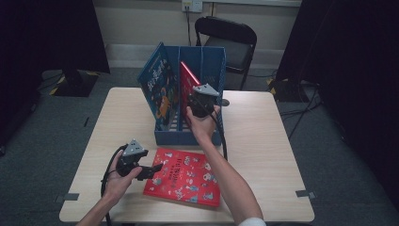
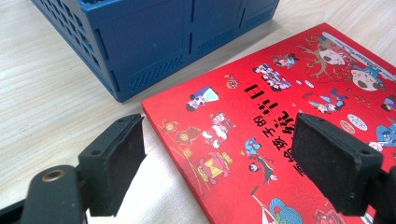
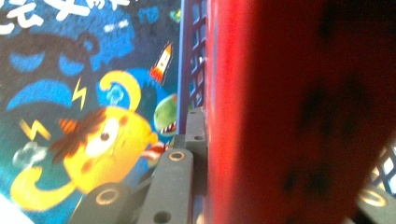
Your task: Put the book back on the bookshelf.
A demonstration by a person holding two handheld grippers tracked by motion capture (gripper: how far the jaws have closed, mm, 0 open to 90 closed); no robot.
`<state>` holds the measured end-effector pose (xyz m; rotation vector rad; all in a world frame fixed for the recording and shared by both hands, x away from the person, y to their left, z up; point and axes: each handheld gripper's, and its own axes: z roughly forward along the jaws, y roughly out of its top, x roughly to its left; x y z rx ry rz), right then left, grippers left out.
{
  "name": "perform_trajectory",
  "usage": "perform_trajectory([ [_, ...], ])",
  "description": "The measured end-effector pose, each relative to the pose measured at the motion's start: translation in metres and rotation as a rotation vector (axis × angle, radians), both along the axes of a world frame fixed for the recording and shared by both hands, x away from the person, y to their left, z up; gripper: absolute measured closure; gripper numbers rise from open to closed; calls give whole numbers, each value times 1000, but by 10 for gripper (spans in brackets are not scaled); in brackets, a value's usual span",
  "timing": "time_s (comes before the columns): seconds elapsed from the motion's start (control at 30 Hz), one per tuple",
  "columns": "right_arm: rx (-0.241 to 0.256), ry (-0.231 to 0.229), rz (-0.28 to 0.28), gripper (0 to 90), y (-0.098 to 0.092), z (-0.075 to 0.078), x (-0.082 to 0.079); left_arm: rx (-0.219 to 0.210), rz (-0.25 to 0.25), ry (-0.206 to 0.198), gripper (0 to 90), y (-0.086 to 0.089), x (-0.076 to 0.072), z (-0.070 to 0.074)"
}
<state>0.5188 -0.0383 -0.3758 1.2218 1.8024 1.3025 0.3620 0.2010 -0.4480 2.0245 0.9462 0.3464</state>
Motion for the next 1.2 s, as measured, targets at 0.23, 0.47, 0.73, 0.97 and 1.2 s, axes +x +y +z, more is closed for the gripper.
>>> perform_trajectory([
  [0.23,-4,-4,38,775,-6,-4,-14,3,-10,-2,175,-2,0,-1],
  [0.47,-9,-13,67,757,-9,-6,-22,1,-10,-2,176,-2,-1,-1],
  [0.73,-45,12,98,685,-12,-8,-27,3,-13,12,176,-2,0,-1],
  [0.97,-22,27,159,625,-20,-12,-36,2,-21,18,176,-3,0,-1],
  [1.2,-11,18,188,628,-31,-13,-52,2,-17,16,176,-2,1,-1],
])
